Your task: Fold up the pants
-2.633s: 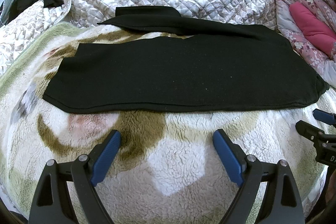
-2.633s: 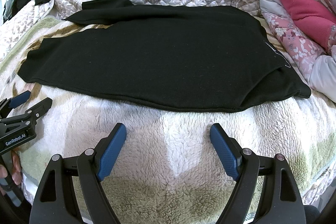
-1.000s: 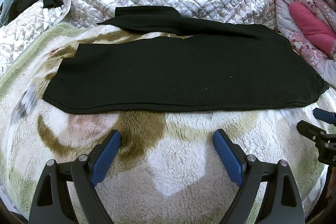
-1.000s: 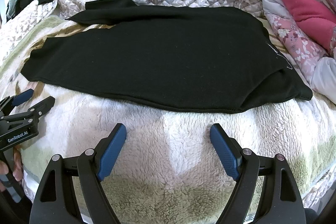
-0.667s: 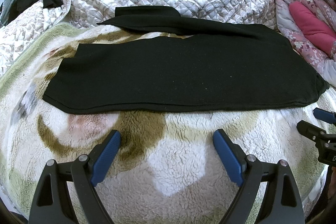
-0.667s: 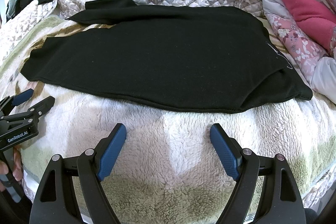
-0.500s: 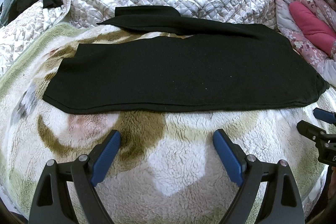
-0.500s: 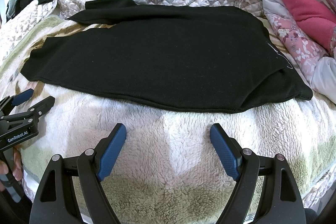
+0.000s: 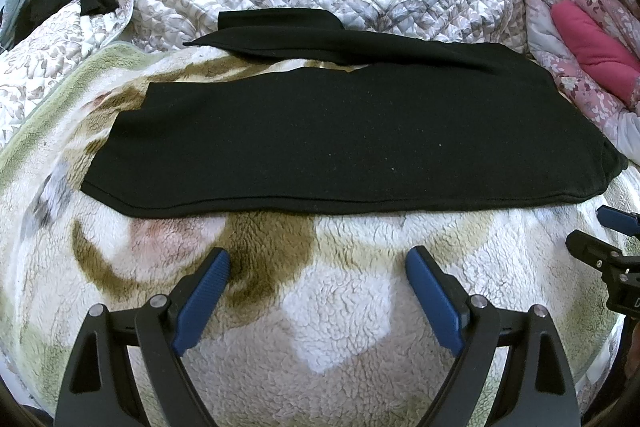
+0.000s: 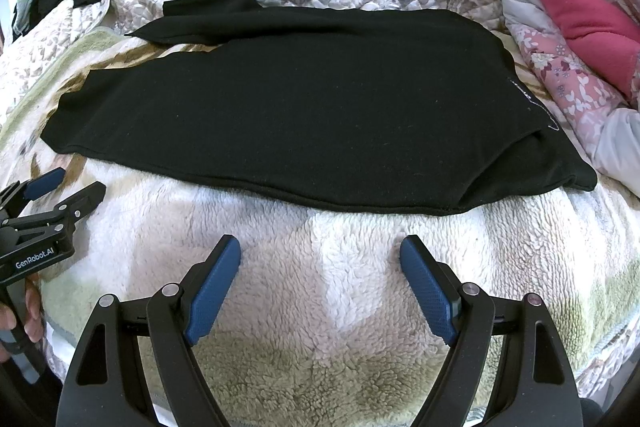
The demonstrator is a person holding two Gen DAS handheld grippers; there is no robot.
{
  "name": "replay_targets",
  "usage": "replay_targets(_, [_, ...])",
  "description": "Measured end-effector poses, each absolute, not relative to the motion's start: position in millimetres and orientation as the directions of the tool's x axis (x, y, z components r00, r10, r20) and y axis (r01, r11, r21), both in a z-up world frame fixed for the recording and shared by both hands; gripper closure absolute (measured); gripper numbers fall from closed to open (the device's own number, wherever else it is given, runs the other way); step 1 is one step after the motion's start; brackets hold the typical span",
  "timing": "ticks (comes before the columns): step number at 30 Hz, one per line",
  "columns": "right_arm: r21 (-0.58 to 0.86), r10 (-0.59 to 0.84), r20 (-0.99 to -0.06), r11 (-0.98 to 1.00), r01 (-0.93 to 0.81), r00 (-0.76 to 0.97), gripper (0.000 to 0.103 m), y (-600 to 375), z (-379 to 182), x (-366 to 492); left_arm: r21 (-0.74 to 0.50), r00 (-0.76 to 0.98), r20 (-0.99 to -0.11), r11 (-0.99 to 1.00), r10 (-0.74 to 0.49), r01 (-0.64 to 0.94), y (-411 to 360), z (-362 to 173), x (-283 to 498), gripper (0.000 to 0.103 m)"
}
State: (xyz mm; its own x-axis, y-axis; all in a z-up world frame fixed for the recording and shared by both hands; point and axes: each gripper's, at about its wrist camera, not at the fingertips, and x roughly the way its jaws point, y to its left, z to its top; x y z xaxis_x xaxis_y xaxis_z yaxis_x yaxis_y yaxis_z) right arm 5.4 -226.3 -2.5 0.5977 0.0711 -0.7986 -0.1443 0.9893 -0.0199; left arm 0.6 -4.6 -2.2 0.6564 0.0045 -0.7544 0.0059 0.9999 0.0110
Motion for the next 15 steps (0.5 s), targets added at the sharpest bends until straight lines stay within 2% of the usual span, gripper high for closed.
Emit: replay_targets(15, [-0.007,0.088,-0.813,0.987,-0.16,0.576,0.021,-229.2,-0.2,4.7,0.009,0.646,-0.763,1.0,0.003,0.006,-5.5,-4.7,1.2,0.012])
